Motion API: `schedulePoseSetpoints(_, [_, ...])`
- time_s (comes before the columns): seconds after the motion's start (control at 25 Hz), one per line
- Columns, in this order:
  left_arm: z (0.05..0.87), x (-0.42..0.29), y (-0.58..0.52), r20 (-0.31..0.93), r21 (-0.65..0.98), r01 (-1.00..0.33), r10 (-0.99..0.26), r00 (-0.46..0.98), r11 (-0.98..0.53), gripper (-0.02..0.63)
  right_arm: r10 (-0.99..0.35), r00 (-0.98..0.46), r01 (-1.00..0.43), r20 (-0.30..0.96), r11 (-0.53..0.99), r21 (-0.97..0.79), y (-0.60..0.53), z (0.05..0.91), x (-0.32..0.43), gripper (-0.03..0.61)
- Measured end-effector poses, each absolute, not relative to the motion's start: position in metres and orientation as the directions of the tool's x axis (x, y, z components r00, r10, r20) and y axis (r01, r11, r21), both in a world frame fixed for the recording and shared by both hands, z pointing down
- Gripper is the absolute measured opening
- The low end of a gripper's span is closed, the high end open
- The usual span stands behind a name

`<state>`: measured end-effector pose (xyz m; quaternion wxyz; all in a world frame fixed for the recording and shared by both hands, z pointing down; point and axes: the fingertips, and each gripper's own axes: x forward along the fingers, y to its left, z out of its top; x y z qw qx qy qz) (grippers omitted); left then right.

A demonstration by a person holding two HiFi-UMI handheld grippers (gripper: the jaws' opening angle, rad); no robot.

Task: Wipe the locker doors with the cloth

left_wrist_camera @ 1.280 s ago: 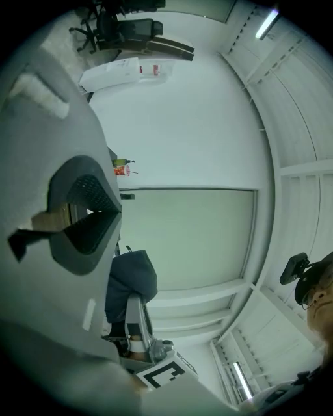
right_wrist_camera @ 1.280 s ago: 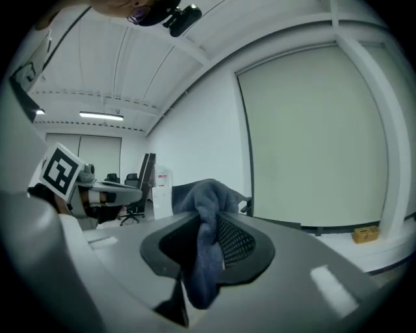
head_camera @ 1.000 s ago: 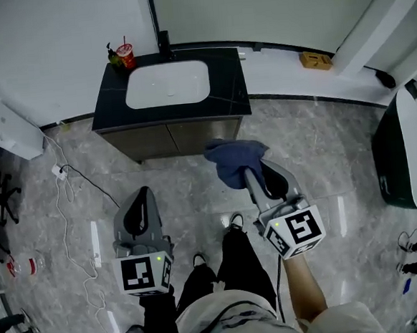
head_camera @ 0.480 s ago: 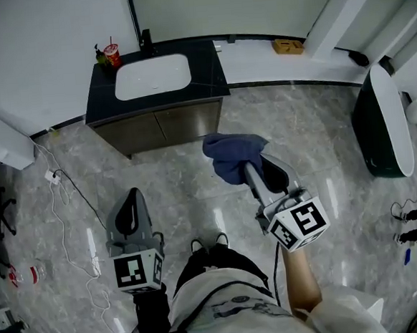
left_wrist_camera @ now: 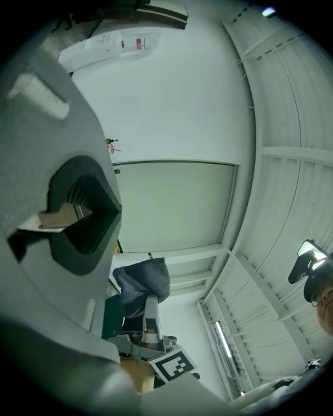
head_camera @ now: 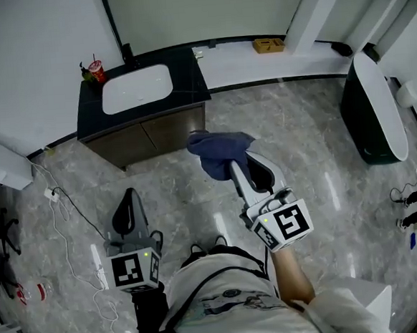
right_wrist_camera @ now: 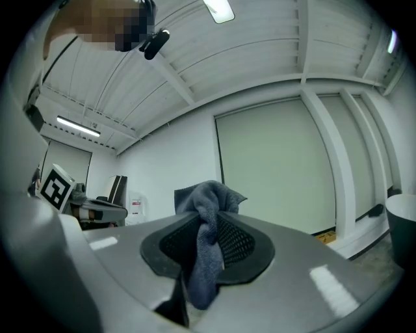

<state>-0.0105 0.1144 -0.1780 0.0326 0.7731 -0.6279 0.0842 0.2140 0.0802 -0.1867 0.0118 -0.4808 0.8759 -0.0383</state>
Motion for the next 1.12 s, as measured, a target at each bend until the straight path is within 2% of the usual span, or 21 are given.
schedulePoseSetpoints(0.48, [-0.193,0.017,0.099,0.139,-0.088,-0.961,-0.959,0.248,-0.261,0.002,-0.858,-0.513,-0.857,-0.016,0.513,-0.049,0.077,-0.192,0.221,0.074])
schedulePoseSetpoints(1.12, [-0.190,0.019,0.098,0.139,-0.076,-0.962,-0.958,0.250,-0.262,0.002,-0.860,-0.511,-0.859,-0.003,0.510,-0.044,0.077,-0.184,0.218,0.072])
